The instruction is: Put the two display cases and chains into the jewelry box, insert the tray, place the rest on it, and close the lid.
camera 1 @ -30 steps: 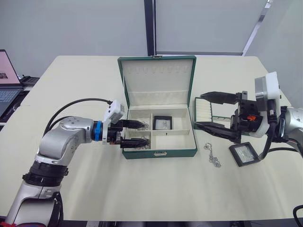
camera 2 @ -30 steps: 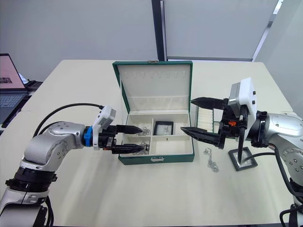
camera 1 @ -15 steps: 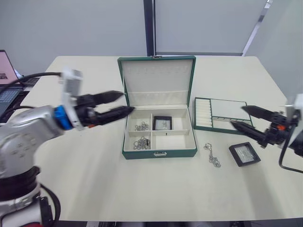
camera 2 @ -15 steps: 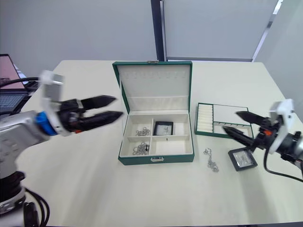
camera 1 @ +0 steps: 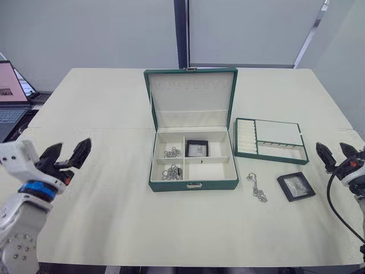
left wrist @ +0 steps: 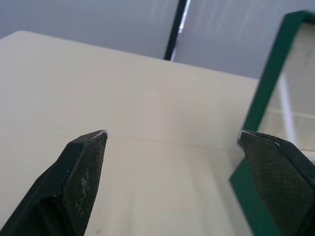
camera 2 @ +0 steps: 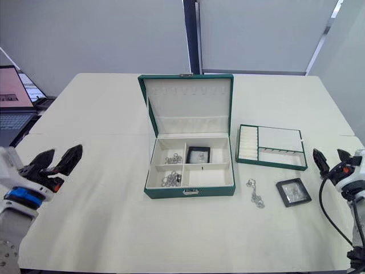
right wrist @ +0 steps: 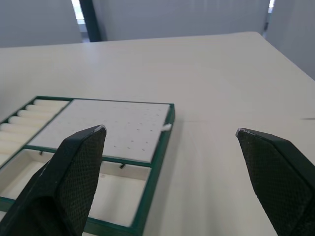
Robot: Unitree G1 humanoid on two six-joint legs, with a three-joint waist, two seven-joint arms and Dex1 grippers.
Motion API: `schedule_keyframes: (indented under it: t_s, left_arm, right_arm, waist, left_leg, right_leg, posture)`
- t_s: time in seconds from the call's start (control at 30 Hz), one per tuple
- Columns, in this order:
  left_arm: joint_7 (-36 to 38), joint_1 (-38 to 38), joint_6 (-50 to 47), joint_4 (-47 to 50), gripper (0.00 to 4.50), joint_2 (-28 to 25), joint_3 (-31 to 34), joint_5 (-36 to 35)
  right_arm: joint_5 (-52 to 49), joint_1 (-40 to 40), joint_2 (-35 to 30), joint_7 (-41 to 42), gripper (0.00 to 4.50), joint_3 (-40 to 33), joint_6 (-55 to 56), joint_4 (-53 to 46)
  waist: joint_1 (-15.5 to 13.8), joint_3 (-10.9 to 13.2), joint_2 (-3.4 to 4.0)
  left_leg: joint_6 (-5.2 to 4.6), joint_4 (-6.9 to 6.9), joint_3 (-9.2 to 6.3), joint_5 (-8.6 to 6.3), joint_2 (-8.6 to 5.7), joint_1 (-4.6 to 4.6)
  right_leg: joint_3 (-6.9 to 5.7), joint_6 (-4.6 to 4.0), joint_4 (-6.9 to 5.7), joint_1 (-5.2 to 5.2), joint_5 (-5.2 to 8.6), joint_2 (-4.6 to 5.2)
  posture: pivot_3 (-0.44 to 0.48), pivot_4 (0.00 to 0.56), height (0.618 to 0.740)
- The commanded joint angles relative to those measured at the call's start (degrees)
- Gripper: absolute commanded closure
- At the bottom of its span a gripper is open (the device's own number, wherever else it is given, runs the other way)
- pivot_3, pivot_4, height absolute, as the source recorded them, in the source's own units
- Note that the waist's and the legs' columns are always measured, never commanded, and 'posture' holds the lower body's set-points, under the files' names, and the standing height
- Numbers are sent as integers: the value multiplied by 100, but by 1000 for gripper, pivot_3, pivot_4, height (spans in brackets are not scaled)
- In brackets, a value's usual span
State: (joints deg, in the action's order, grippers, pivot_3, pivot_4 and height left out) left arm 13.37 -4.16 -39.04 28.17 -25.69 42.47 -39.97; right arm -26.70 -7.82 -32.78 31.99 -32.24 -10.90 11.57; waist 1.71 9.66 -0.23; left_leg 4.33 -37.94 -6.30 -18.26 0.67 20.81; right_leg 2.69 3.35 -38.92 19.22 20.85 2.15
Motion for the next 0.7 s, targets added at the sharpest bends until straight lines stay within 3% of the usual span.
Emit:
schedule_keyframes:
  t_s: [0.03,0.3,0.7]
  left_arm:
    - [-783,-33,954,-423,30,350,-11,1052]
    - [-1674,-96,2067,-1347,30,1031,-211,2166]
    - [-1614,-16,2477,-1872,30,1031,-307,2220]
  right_arm:
    - [308,-237,224,-665,0,-140,714,351]
    - [481,-460,496,-1349,0,-239,1561,1135]
    - [407,-272,467,-1367,0,-221,1702,1022]
  waist:
    - [0,-2,4]
    - [-9,-10,11]
    - [-3,-11,11]
  left_leg:
    - [0,0,3,0,-1,0]
    - [0,-1,3,0,-1,0]
    - [0,0,1,0,1,1]
  right_leg:
    - [1,0,0,0,0,0]
    - [0,0,-4,-1,0,3]
    - [-4,0,-6,0,0,4]
  posture:
    - [0,150,740]
    - [0,150,740]
    - [0,150,740]
